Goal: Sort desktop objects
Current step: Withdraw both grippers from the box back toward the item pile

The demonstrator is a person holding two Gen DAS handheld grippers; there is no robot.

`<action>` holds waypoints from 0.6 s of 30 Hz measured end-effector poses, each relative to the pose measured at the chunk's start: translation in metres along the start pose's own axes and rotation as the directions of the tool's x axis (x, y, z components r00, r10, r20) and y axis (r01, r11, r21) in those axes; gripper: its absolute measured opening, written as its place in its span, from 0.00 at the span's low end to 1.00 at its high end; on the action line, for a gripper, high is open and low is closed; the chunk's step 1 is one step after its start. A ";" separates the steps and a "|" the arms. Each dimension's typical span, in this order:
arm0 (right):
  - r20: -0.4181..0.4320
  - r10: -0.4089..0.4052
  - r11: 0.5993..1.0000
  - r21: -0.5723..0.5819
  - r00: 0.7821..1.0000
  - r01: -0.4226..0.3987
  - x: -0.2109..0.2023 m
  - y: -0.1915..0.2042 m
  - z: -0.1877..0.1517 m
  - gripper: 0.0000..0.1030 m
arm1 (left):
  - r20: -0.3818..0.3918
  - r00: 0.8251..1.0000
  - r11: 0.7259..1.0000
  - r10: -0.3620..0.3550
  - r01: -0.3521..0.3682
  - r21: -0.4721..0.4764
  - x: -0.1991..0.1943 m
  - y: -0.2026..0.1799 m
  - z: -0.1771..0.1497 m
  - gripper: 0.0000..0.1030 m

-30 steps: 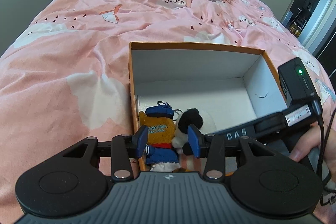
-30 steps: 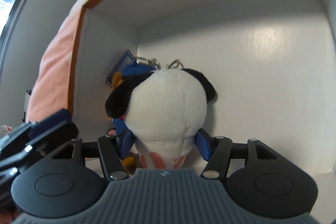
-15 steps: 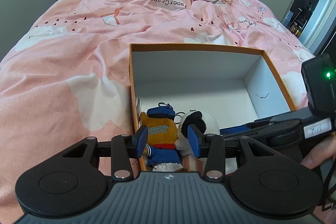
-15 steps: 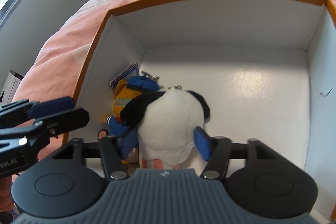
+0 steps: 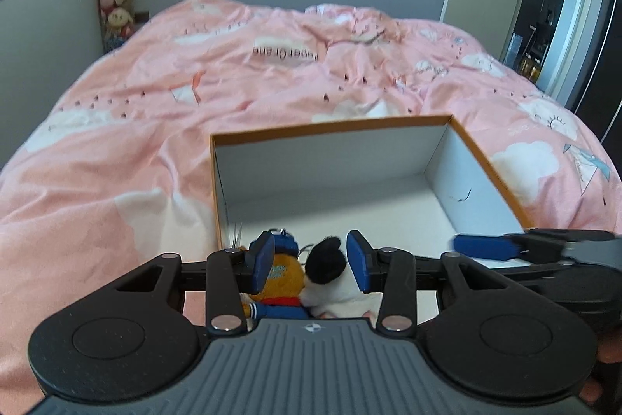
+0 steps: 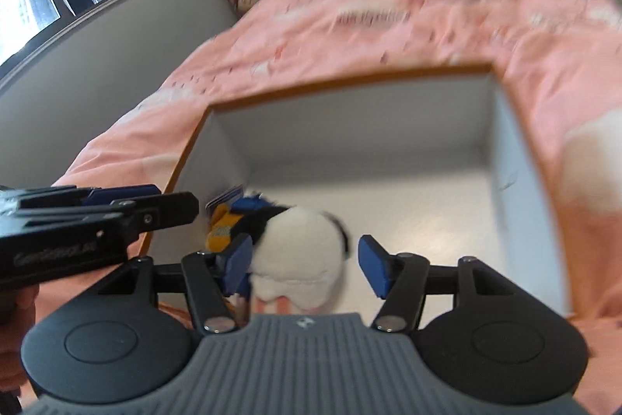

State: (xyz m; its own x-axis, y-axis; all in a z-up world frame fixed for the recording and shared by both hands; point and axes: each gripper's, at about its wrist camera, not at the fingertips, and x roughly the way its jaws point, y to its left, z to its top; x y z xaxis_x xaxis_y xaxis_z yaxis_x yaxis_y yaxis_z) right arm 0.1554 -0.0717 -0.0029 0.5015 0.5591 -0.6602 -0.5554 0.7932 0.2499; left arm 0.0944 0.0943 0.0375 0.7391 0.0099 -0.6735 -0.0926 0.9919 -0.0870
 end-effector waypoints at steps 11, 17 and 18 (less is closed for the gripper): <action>-0.024 -0.083 0.988 -0.132 0.996 0.079 -0.096 -0.030 -0.034 0.69 | -0.003 0.997 0.996 -0.077 0.077 0.034 -0.029 -0.038 -0.018 0.47; -0.090 -0.097 0.988 -0.126 0.991 0.085 -0.114 -0.047 -0.069 0.70 | -0.068 0.992 0.991 -0.102 0.107 0.075 -0.037 -0.056 -0.040 0.47; -0.099 -0.093 0.990 -0.113 0.991 0.082 -0.112 -0.050 -0.073 0.70 | -0.080 0.992 0.991 -0.102 0.108 0.081 -0.038 -0.058 -0.044 0.47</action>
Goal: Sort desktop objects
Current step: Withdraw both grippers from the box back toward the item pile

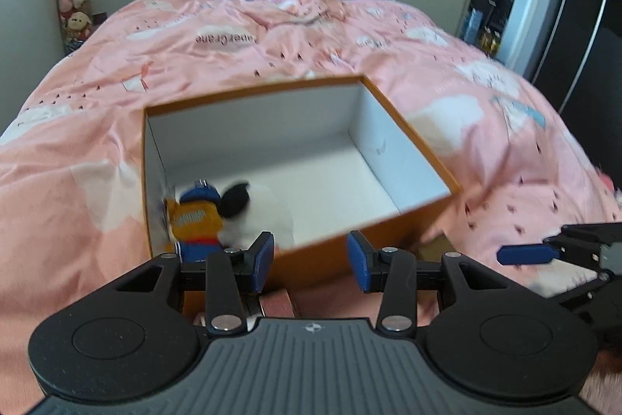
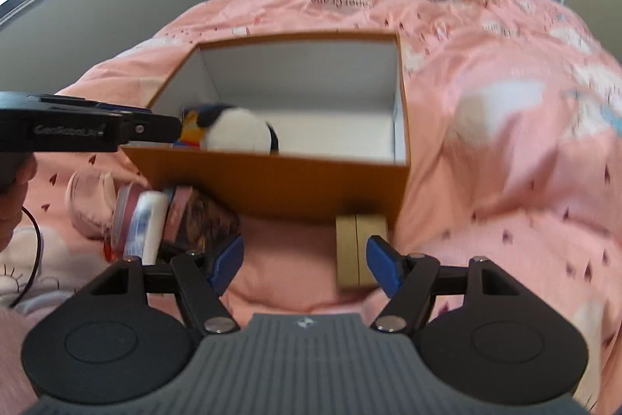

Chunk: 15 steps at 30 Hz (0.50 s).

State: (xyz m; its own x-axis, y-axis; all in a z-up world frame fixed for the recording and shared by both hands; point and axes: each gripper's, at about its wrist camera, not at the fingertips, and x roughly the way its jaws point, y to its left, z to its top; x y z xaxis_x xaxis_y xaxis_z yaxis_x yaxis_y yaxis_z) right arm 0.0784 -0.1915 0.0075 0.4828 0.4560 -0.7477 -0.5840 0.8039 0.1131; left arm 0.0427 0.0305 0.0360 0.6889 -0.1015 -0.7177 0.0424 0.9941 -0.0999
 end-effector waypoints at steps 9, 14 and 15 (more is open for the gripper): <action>-0.064 0.072 0.995 0.069 0.995 -0.067 0.023 0.001 -0.024 0.69 | -0.123 0.992 1.000 0.018 -0.020 -0.015 0.001 -0.007 -0.031 0.48; -0.098 0.084 0.995 0.062 0.992 -0.078 0.031 0.007 -0.029 0.70 | -0.172 0.985 0.999 0.030 -0.037 -0.034 0.001 -0.002 -0.041 0.48; -0.102 0.083 0.996 0.054 0.991 -0.077 0.032 0.009 -0.030 0.70 | -0.180 0.983 0.999 0.032 -0.039 -0.038 0.001 0.000 -0.042 0.48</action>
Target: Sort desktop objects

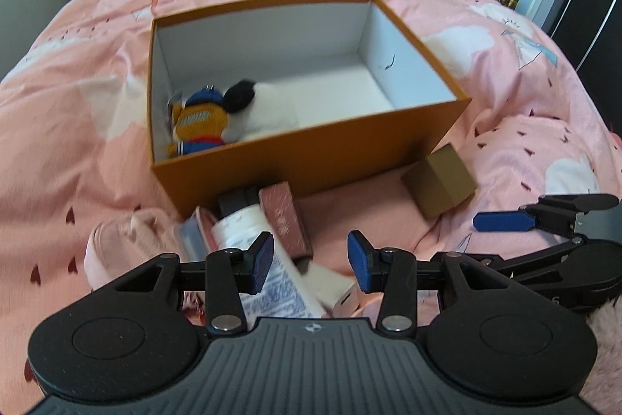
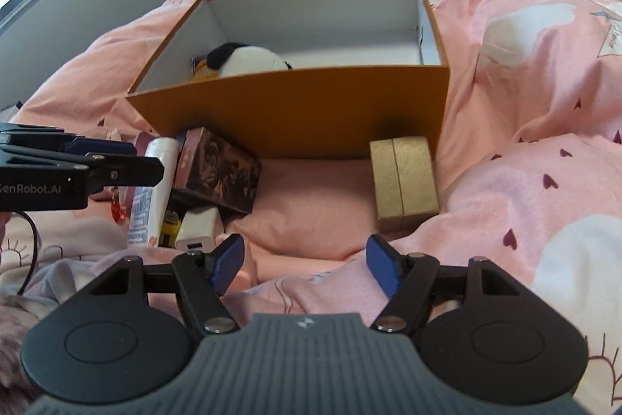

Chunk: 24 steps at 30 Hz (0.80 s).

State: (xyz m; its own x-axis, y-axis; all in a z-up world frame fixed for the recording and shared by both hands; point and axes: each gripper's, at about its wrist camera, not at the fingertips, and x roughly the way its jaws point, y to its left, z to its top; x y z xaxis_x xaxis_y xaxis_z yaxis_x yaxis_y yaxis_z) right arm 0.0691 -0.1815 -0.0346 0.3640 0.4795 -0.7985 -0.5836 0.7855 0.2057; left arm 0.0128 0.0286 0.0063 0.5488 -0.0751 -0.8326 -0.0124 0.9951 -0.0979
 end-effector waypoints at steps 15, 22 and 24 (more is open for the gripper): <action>-0.078 0.032 0.997 -0.067 0.996 -0.037 0.020 0.014 0.001 0.70 | -0.115 0.992 0.997 0.056 -0.061 -0.038 0.014 0.017 -0.015 0.51; -0.107 0.041 0.996 -0.080 0.993 -0.050 0.026 0.017 0.001 0.70 | -0.142 0.989 0.997 0.039 -0.049 -0.064 0.020 0.021 -0.019 0.54; -0.109 0.042 0.995 -0.080 0.993 -0.051 0.026 0.017 0.001 0.70 | -0.142 0.989 0.997 0.041 -0.050 -0.064 0.020 0.021 -0.020 0.55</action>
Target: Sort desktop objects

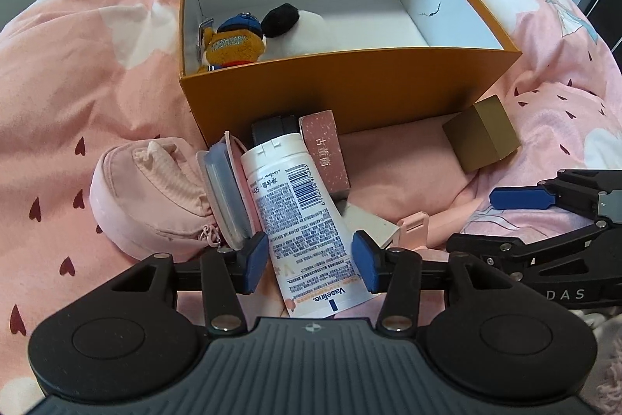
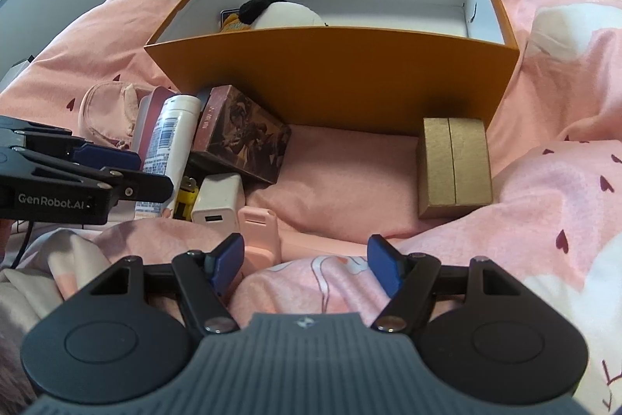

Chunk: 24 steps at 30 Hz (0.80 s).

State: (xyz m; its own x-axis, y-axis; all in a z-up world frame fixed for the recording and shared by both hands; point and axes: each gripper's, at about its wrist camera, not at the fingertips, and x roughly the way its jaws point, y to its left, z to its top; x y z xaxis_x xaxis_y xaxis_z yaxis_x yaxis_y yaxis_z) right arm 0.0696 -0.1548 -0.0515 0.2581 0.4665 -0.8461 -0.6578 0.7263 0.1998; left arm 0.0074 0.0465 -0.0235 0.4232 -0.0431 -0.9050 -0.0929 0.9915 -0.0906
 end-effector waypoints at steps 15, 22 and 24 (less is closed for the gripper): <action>-0.020 0.036 0.999 -0.021 0.999 -0.037 0.006 0.004 0.003 0.64 | -0.001 1.000 1.000 -0.015 0.015 -0.017 0.001 0.001 0.000 0.55; -0.032 0.057 0.998 -0.039 0.998 -0.058 0.010 0.008 0.006 0.59 | 0.011 1.000 1.000 -0.018 0.018 -0.025 0.002 0.004 -0.001 0.52; -0.034 0.058 0.997 -0.040 0.998 -0.059 0.010 0.008 0.006 0.59 | 0.019 1.000 0.999 0.004 -0.003 -0.045 0.001 0.008 0.000 0.32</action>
State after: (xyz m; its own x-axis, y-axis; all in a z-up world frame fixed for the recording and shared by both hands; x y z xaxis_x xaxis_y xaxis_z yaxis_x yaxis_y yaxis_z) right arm 0.0713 -0.1412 -0.0557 0.1956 0.4904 -0.8493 -0.6995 0.6767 0.2296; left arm 0.0067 0.0546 -0.0251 0.4395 -0.0368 -0.8975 -0.1348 0.9852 -0.1063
